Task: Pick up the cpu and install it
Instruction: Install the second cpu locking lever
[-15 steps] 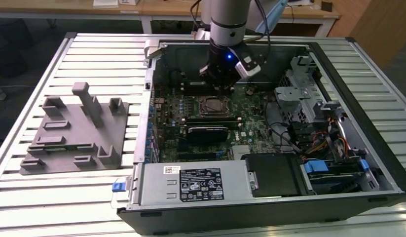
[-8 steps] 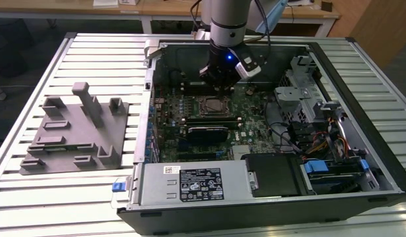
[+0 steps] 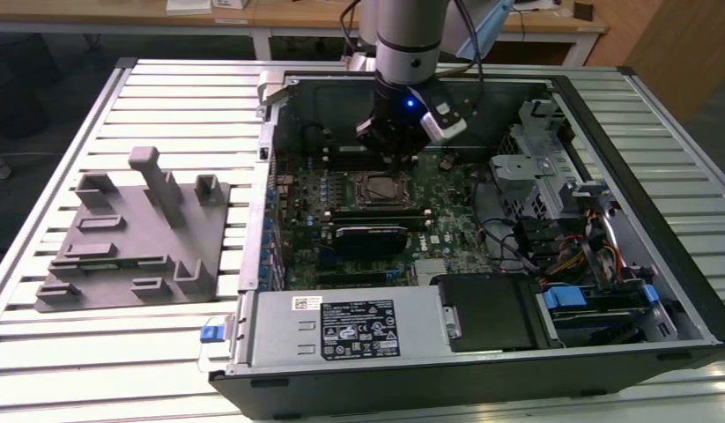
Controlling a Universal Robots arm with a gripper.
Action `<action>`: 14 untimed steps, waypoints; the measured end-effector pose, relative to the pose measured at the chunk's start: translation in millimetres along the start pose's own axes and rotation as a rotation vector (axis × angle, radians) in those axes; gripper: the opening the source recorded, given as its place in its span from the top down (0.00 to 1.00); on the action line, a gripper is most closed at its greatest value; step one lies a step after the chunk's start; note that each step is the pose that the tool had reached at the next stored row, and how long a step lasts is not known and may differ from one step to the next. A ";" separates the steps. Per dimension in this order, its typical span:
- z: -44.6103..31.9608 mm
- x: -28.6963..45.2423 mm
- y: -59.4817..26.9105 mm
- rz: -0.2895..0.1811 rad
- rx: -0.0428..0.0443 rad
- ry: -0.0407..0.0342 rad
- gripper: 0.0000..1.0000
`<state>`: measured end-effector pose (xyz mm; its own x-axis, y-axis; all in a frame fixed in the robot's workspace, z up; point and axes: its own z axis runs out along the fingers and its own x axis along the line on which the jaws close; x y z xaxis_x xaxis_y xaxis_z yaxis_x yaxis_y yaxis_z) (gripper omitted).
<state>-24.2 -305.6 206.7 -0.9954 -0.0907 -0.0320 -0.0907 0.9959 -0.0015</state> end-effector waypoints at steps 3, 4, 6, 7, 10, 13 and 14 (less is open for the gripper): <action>0.0 0.2 -1.9 0.000 0.0001 0.0000 0.89; 0.0 0.2 -2.6 0.000 0.0000 0.0000 0.89; 0.0 0.3 -3.6 0.000 0.0000 0.0000 0.89; 0.0 0.3 -4.1 0.000 -0.0001 0.0000 0.89; 0.0 0.4 -5.6 0.000 0.0000 0.0000 0.89; -0.2 0.5 -6.5 0.000 0.0000 0.0000 0.89; -1.1 0.5 -6.6 0.000 0.0003 0.0002 0.89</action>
<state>-24.1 -312.2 207.8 -0.9954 -0.0905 -0.0318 -0.0905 0.9959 -0.0017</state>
